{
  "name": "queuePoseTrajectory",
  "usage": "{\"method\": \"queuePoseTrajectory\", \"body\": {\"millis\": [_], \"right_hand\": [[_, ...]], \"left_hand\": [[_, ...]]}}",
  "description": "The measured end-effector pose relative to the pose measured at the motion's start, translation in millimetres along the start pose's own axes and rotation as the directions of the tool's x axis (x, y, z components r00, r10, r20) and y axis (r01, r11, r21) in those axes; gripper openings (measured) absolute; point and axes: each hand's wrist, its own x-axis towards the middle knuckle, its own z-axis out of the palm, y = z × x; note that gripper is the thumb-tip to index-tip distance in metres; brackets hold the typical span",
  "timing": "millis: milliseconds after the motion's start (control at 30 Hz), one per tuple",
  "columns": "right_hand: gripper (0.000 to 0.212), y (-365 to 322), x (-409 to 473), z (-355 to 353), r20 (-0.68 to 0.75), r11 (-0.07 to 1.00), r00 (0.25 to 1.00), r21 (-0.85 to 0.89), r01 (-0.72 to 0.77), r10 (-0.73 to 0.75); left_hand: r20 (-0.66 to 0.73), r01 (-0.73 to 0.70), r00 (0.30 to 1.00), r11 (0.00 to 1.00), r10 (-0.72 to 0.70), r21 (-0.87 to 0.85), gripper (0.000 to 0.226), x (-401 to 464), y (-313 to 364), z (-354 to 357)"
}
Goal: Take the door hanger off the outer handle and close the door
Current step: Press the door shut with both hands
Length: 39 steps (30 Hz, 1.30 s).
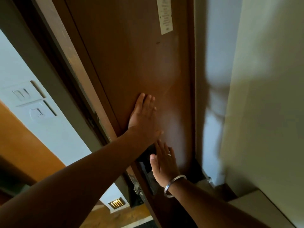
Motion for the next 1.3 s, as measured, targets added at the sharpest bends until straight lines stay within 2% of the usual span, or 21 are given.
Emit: {"method": "queuePoseTrajectory", "body": {"millis": [200,367,500,600,700,800,1033,1167,1300], "right_hand": [[0.072,-22.0,32.3,22.5,0.090,0.993,0.990,0.053,0.103,-0.107],[0.076,-38.4,64.7,53.8,0.192,0.986,0.969,0.094,0.139,-0.155],[0.083,-52.3,92.8,84.1,0.223,0.989,0.964,0.048,0.139,-0.146],[0.086,-58.0,115.9,111.0,0.218,0.988,0.965,0.004,0.151,-0.148],[0.085,-58.1,143.6,138.6,0.194,0.968,0.965,-0.141,0.207,-0.178],[0.081,-57.7,171.6,158.0,0.196,0.926,0.961,-0.287,0.246,-0.194],[0.080,-59.4,246.8,179.7,0.218,0.797,0.921,-0.462,0.388,-0.322],[0.089,-58.1,303.8,178.9,0.263,0.648,0.828,-0.524,0.553,-0.495],[0.089,-50.6,368.9,175.8,0.307,0.516,0.754,-0.578,0.632,-0.580]], "left_hand": [[-0.040,0.026,0.999,1.000,-0.027,-0.014,0.083,-4.0,-30.7,38.1],[-0.087,0.146,0.984,0.984,-0.155,-0.101,0.072,-7.9,-53.9,80.1],[-0.109,0.189,0.972,0.971,-0.206,-0.148,0.070,-6.4,-71.1,121.3],[-0.202,0.172,0.960,0.979,-0.192,-0.112,0.070,2.9,-87.8,157.2],[-0.293,0.156,0.938,0.981,-0.185,-0.120,0.068,15.5,-107.3,197.9],[-0.344,0.132,0.921,0.976,-0.184,-0.171,0.067,31.2,-126.8,235.5],[-0.363,0.286,0.842,0.900,-0.400,-0.329,0.081,68.7,-157.5,319.4],[-0.302,0.361,0.815,0.840,-0.495,-0.405,0.079,91.0,-161.5,359.0],[-0.244,0.417,0.785,0.777,-0.570,-0.472,0.072,110.5,-164.8,392.9]]}}
